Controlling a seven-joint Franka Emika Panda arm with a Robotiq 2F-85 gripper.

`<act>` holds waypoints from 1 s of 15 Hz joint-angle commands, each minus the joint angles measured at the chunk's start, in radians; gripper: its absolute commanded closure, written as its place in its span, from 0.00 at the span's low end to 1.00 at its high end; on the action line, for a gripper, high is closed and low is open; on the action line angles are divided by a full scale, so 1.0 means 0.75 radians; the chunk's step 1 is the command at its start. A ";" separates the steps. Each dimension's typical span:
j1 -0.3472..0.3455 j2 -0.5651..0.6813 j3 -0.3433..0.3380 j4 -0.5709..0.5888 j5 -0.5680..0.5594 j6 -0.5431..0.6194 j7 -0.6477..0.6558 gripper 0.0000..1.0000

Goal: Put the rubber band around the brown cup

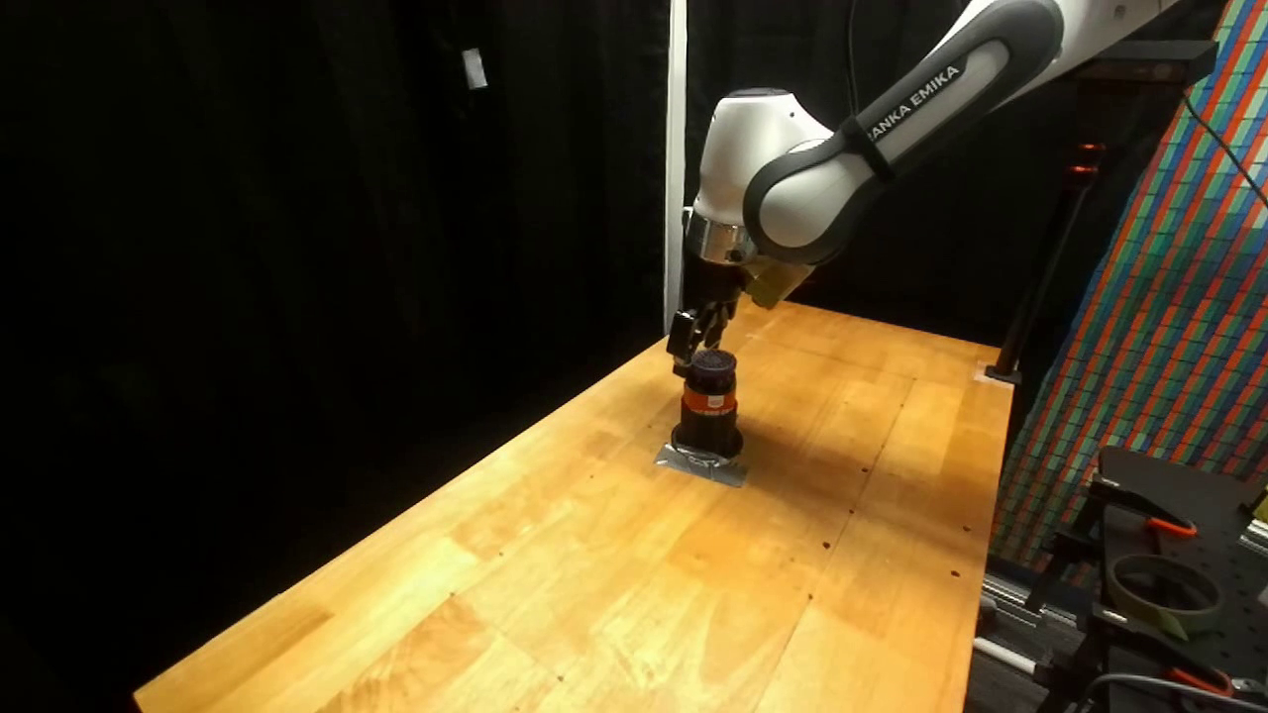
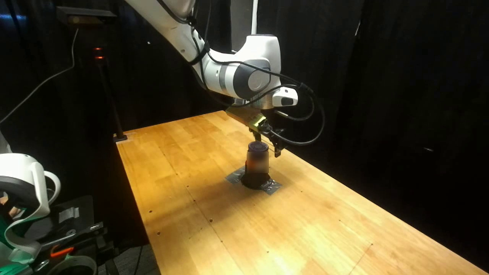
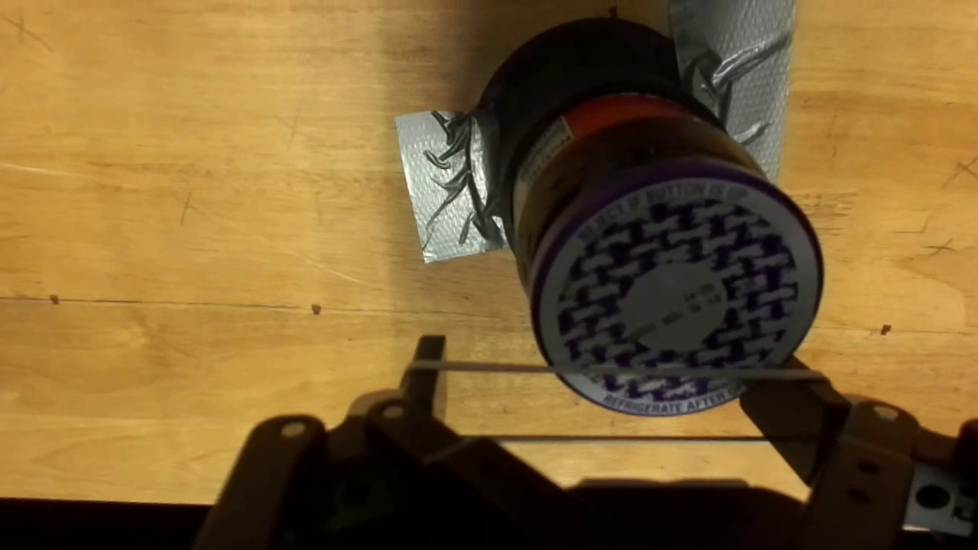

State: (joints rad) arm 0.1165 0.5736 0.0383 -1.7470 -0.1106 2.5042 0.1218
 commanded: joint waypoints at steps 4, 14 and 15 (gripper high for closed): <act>-0.014 -0.005 0.017 0.002 0.071 -0.064 -0.041 0.00; -0.040 -0.114 0.038 -0.090 0.127 -0.207 -0.120 0.00; -0.048 -0.125 0.046 -0.104 0.141 -0.219 -0.137 0.00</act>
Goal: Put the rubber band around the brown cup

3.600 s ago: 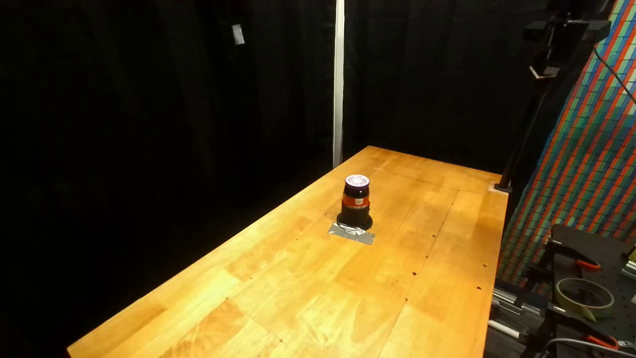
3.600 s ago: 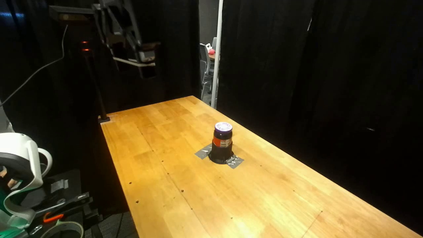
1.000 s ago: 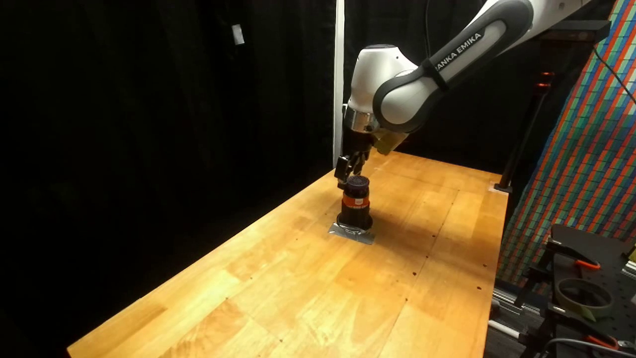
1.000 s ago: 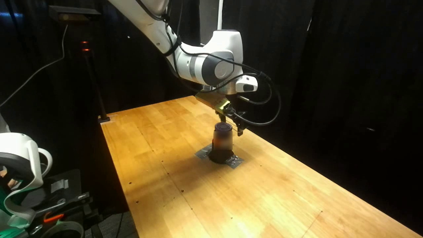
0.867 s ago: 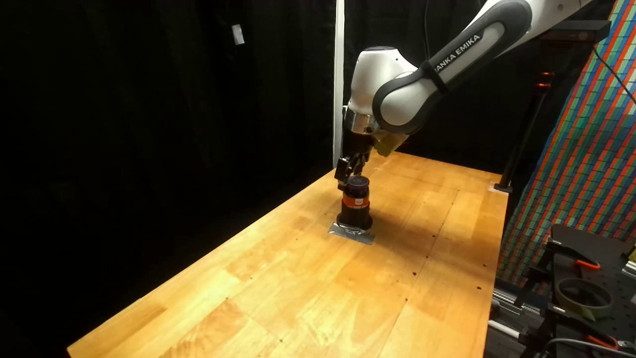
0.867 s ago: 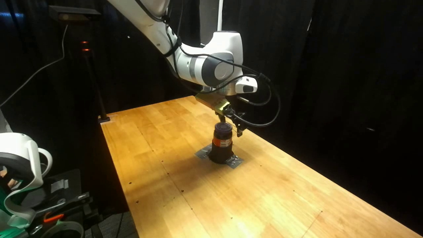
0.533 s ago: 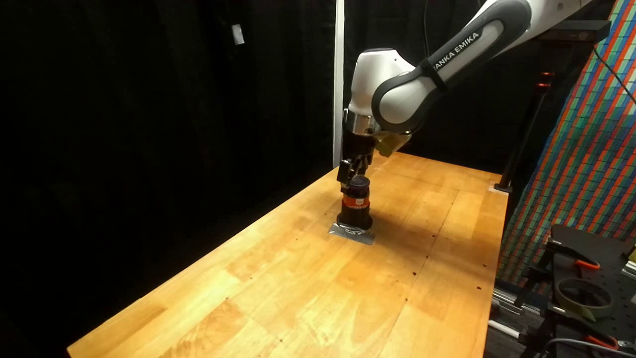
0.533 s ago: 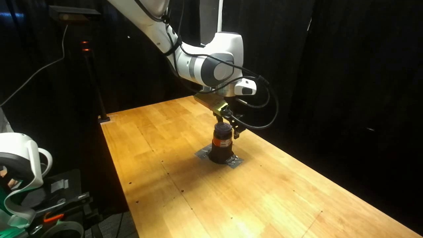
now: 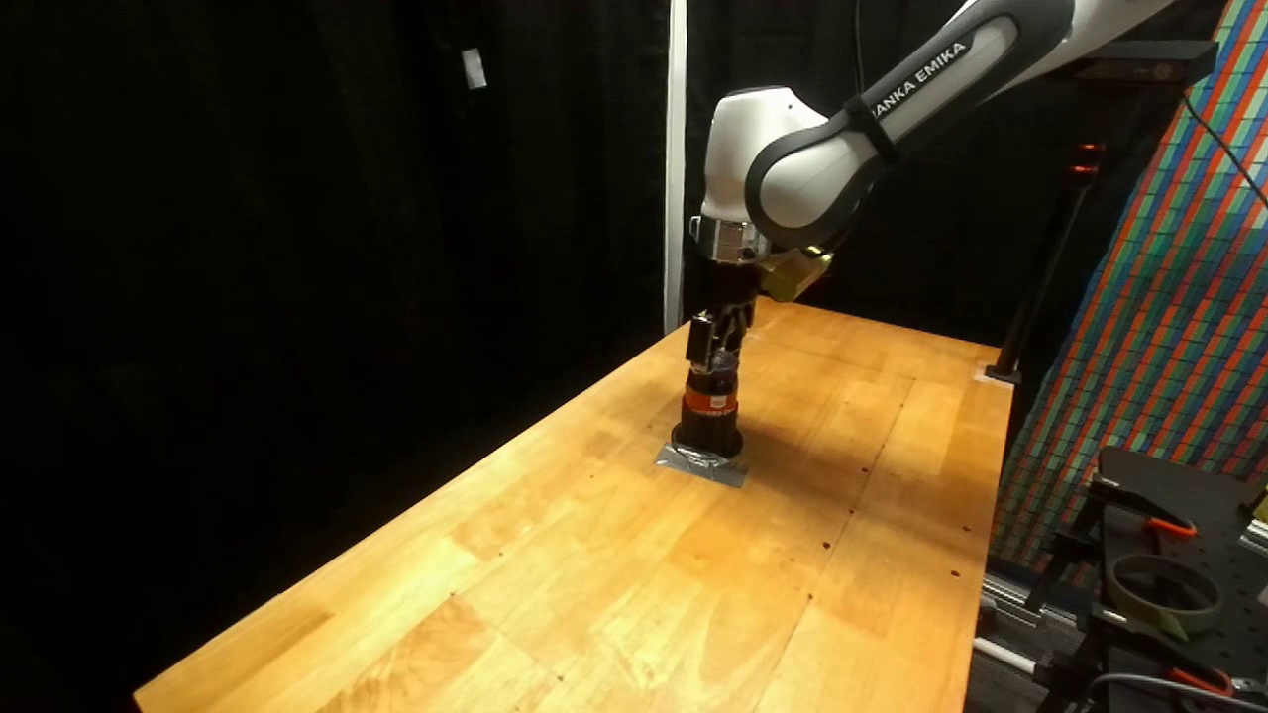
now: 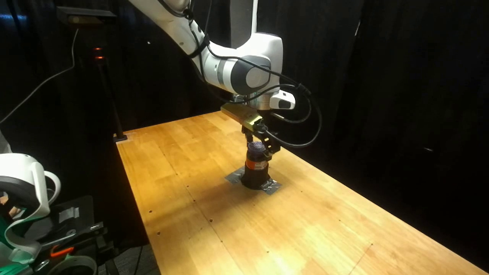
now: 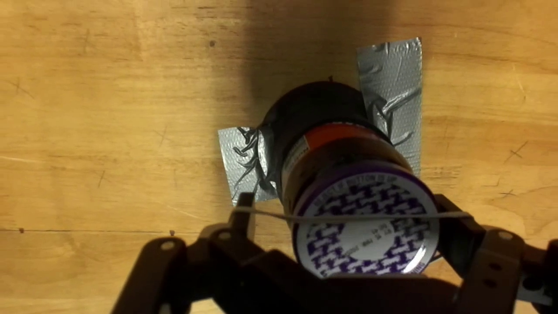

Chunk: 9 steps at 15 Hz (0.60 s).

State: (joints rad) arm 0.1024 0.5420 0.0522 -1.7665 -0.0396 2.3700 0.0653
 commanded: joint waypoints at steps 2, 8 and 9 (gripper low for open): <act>-0.046 -0.100 0.040 -0.105 0.081 -0.060 -0.096 0.00; -0.037 -0.093 0.034 -0.180 0.105 -0.050 -0.065 0.00; -0.035 -0.092 0.035 -0.190 0.105 -0.039 -0.063 0.00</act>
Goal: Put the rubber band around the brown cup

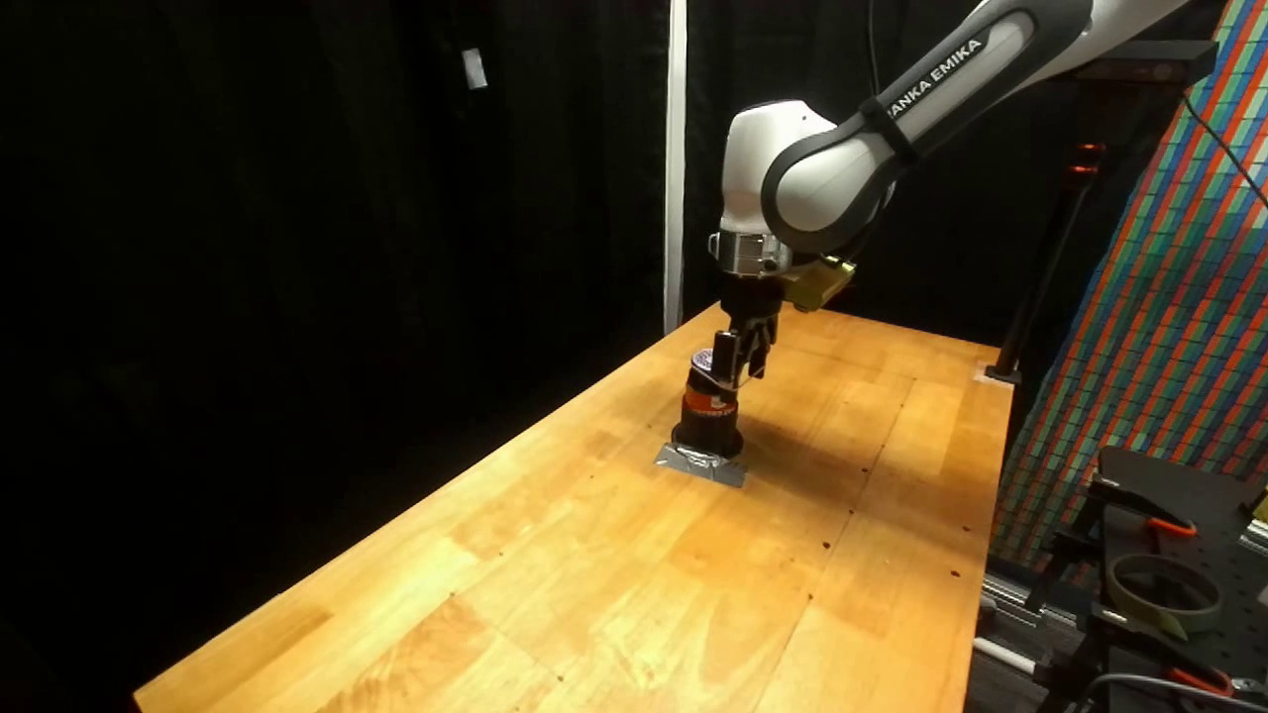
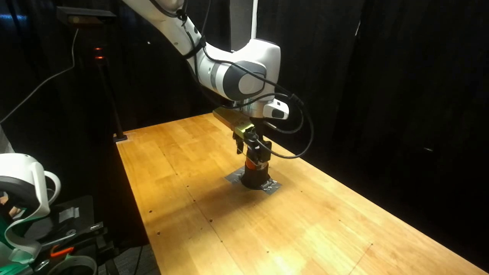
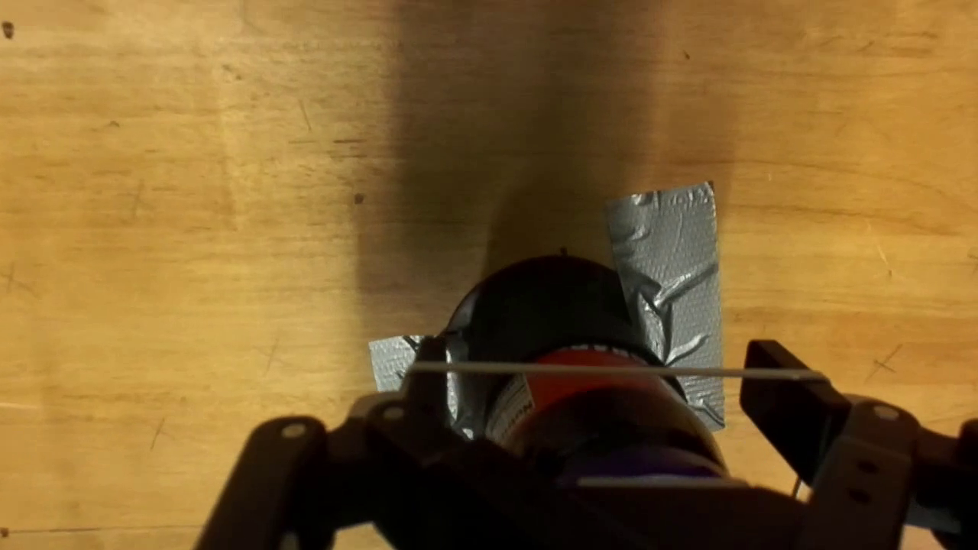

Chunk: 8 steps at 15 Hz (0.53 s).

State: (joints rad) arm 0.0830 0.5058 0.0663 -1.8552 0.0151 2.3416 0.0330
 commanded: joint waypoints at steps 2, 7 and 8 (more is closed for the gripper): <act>-0.003 -0.048 0.014 -0.096 0.023 0.038 -0.010 0.00; 0.004 -0.128 -0.008 -0.234 -0.004 0.226 0.017 0.51; -0.002 -0.158 -0.007 -0.286 0.003 0.287 0.013 0.58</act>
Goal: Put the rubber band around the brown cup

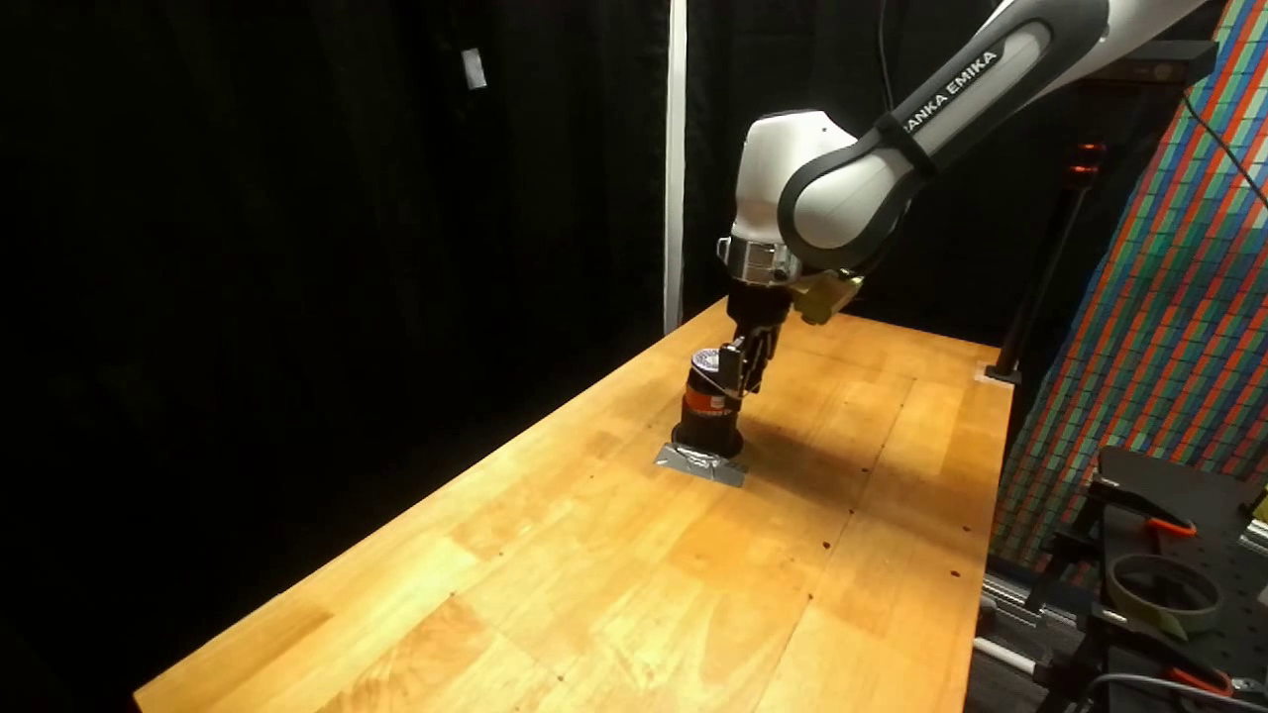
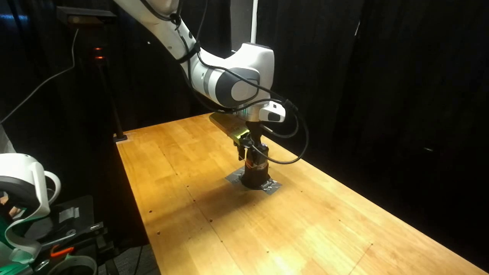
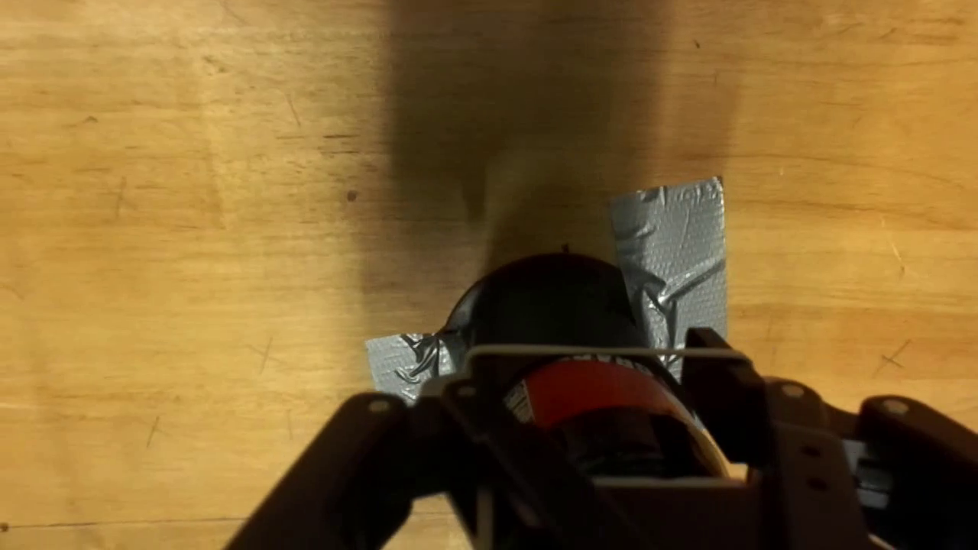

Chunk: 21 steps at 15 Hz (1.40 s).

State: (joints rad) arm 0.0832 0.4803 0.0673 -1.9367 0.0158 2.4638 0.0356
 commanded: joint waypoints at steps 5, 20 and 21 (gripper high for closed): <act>-0.023 -0.270 0.007 -0.454 0.026 0.464 -0.012 0.92; -0.307 -0.235 0.285 -0.892 -0.037 1.632 0.102 0.94; -0.250 -0.229 0.213 -0.897 -0.072 1.668 0.144 0.93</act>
State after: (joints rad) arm -0.1158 0.3004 0.2622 -2.5740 0.0172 3.6128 0.0845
